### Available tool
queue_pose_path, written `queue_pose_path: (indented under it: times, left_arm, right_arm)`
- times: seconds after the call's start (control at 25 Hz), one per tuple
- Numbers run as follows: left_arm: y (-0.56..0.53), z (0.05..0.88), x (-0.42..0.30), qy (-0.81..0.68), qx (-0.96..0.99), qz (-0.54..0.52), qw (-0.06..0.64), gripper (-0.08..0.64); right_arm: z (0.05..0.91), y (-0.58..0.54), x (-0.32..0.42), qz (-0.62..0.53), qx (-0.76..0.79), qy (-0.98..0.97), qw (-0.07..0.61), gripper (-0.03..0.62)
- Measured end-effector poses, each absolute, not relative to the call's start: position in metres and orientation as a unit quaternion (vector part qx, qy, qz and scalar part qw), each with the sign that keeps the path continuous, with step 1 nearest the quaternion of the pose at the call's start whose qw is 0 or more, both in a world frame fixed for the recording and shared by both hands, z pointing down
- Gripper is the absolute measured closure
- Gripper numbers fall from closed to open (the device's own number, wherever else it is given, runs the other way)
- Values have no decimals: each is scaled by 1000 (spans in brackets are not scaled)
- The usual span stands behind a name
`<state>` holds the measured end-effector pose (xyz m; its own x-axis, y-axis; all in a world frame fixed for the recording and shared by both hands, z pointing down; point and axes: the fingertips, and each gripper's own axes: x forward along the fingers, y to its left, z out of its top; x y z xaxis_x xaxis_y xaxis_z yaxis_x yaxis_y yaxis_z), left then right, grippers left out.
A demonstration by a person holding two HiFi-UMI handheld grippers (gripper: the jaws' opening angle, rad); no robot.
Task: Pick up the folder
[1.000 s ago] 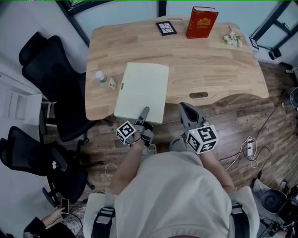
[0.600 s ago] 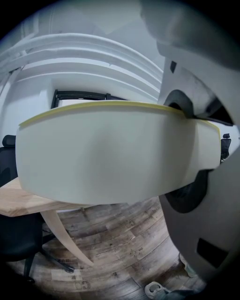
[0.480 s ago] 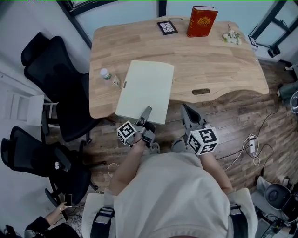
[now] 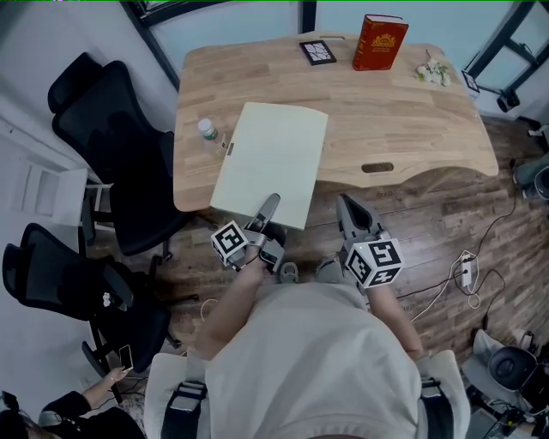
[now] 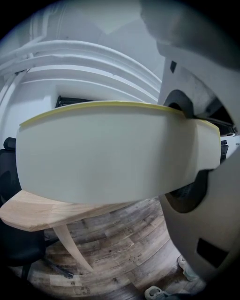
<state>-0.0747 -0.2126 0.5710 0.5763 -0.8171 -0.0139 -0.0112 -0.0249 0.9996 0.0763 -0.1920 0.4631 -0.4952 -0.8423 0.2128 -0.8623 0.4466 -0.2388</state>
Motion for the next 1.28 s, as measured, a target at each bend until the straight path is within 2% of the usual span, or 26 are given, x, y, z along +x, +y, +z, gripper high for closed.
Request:
queue_pose_path:
  times: [0.8, 1.28]
  left_arm:
    - [-183, 499, -85, -275, 660, -342, 610, 273]
    - [-174, 485, -92, -270, 665, -345, 605, 273]
  right_arm:
    - [451, -178, 72, 146, 526, -838, 6, 573]
    - [447, -173, 79, 137, 534, -835, 3, 574]
